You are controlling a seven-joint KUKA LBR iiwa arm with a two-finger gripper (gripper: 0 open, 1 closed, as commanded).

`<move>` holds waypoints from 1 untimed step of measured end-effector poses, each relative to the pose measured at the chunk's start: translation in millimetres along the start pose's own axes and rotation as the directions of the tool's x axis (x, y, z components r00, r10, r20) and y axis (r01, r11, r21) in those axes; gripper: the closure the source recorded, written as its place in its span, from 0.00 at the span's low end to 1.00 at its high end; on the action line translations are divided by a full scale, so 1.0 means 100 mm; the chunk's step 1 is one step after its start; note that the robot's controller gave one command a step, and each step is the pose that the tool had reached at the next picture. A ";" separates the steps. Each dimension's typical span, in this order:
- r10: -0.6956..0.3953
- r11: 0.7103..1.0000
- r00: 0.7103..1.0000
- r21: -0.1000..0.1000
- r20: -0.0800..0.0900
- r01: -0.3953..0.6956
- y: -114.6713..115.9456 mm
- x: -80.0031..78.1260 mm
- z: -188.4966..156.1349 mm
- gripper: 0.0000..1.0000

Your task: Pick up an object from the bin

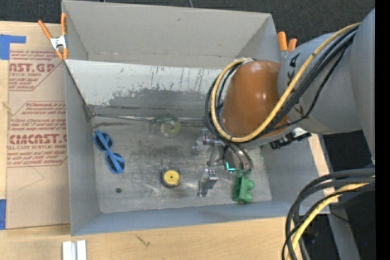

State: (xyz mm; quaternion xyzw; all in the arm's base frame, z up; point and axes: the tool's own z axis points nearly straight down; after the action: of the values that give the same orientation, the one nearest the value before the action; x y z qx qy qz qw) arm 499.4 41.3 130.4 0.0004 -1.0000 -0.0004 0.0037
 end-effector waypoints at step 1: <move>-0.160 0.987 0.987 0.002 0.007 0.160 0.41 -0.65 0.54 0.00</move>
Offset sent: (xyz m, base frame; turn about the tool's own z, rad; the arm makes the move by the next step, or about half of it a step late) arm 0.0635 0.0401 -0.0576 -0.1599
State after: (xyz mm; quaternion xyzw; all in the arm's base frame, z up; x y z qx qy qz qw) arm 563.9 82.1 75.7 0.0808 -0.9967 0.0000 0.0000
